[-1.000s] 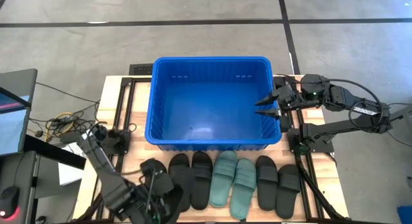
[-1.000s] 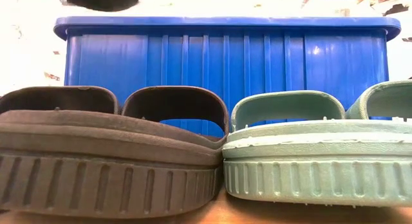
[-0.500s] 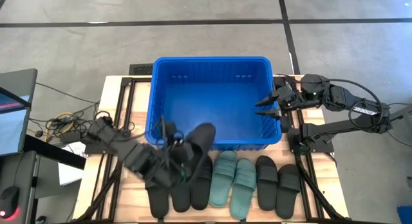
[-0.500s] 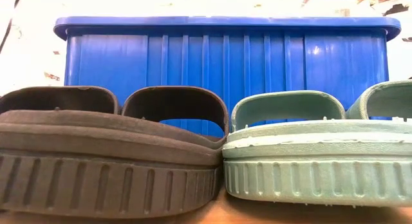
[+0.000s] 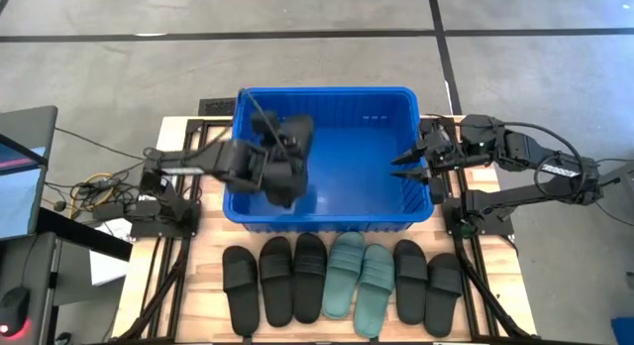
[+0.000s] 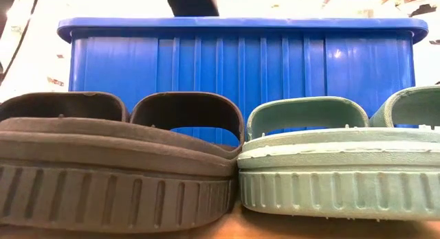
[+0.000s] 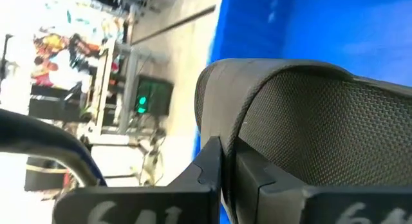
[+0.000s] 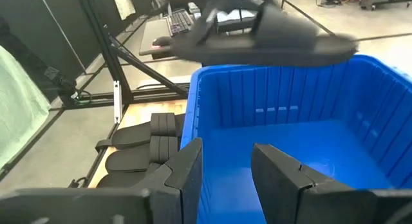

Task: Pick and place slides into bin
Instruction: Put the black slide into the blue bin

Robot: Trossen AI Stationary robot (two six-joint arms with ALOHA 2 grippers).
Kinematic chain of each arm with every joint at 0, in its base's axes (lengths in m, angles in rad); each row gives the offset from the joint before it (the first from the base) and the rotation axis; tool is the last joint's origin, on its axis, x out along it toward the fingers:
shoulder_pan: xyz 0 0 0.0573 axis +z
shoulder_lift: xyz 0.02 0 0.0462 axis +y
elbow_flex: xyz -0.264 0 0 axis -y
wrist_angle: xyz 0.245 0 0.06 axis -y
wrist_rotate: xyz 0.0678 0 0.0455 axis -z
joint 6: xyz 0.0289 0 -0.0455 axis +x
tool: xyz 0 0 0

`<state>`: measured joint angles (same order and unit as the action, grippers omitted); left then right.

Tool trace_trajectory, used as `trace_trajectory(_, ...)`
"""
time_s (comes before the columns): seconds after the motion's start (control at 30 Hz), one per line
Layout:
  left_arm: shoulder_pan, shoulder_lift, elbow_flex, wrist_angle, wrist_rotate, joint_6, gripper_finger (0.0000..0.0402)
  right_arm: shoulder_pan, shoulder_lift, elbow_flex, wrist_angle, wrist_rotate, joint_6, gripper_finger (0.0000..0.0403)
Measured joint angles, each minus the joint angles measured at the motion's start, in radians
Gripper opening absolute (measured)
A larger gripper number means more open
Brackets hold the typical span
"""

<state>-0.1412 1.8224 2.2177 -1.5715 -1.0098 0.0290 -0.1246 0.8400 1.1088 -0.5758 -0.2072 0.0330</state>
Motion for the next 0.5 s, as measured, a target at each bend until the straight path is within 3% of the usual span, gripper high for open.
trace_trajectory(0.3,0.18,-0.046,-0.011,0.003,0.073,0.142,0.0,0.0,0.066,0.0,0.018,0.025,0.028,0.012)
trace_trajectory(0.5,0.278,-0.102,-0.175,0.051,0.166,0.198,0.0,-0.002,0.129,0.0,0.11,0.026,0.001,0.012)
